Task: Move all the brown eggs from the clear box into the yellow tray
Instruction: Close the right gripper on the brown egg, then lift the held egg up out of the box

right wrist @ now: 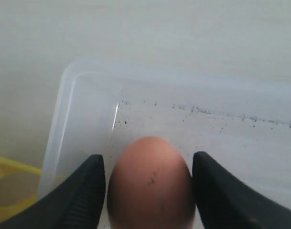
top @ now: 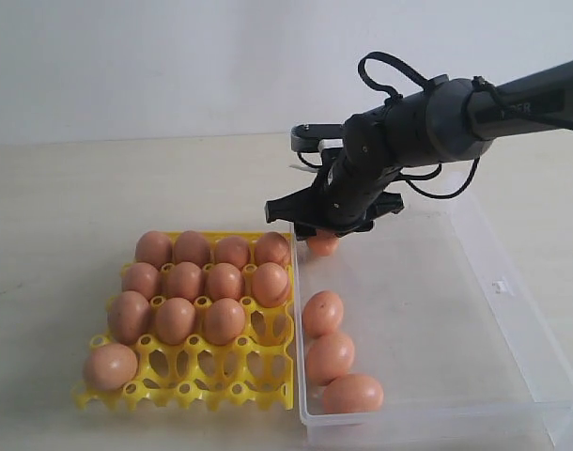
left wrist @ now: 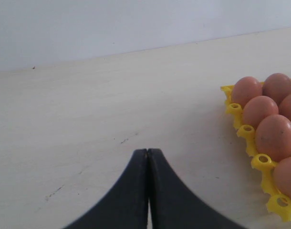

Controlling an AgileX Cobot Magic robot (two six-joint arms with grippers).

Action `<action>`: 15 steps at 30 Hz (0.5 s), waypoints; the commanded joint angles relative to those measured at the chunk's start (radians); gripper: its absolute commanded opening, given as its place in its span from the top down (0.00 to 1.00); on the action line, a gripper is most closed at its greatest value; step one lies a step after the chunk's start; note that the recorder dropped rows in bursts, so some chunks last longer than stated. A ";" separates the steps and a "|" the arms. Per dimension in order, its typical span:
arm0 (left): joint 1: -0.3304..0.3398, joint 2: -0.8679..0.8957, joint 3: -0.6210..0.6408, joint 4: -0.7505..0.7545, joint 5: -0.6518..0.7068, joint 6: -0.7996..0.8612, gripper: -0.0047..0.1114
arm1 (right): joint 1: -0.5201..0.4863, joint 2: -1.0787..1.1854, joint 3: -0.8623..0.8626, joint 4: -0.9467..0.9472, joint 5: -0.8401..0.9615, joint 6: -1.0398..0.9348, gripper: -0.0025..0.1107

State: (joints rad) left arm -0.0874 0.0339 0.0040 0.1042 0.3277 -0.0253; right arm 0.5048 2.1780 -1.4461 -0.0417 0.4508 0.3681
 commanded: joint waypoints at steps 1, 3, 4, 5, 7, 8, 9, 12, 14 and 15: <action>-0.003 0.002 -0.004 -0.002 -0.012 -0.004 0.96 | -0.001 0.005 -0.008 0.015 -0.046 0.000 0.50; -0.003 0.002 -0.004 -0.002 -0.012 -0.004 0.96 | -0.001 0.009 -0.008 0.015 -0.055 0.000 0.50; -0.003 0.002 -0.004 -0.002 -0.012 -0.004 0.96 | -0.001 0.011 -0.008 0.015 -0.055 0.000 0.50; -0.003 0.002 -0.004 -0.002 -0.012 -0.004 0.96 | -0.001 0.015 -0.008 0.015 -0.057 0.000 0.51; -0.003 0.002 -0.004 -0.002 -0.012 -0.004 0.96 | -0.001 0.017 -0.008 0.015 -0.057 0.000 0.56; -0.003 0.002 -0.004 -0.002 -0.012 -0.004 0.96 | -0.001 0.018 -0.008 0.015 -0.057 0.000 0.61; -0.003 0.002 -0.004 -0.002 -0.012 -0.004 0.96 | -0.001 0.018 -0.008 0.015 -0.059 0.000 0.66; -0.003 0.002 -0.004 -0.002 -0.012 -0.004 0.96 | -0.001 0.018 -0.008 0.015 -0.064 0.000 0.87; -0.003 0.002 -0.004 -0.002 -0.012 -0.004 0.96 | -0.001 0.018 -0.008 0.008 -0.060 -0.002 0.98; -0.003 0.002 -0.004 -0.002 -0.012 -0.004 0.96 | 0.001 0.018 -0.008 0.005 -0.058 -0.007 0.98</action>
State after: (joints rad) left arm -0.0874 0.0339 0.0040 0.1042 0.3277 -0.0253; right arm 0.5048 2.1919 -1.4461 -0.0326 0.4088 0.3690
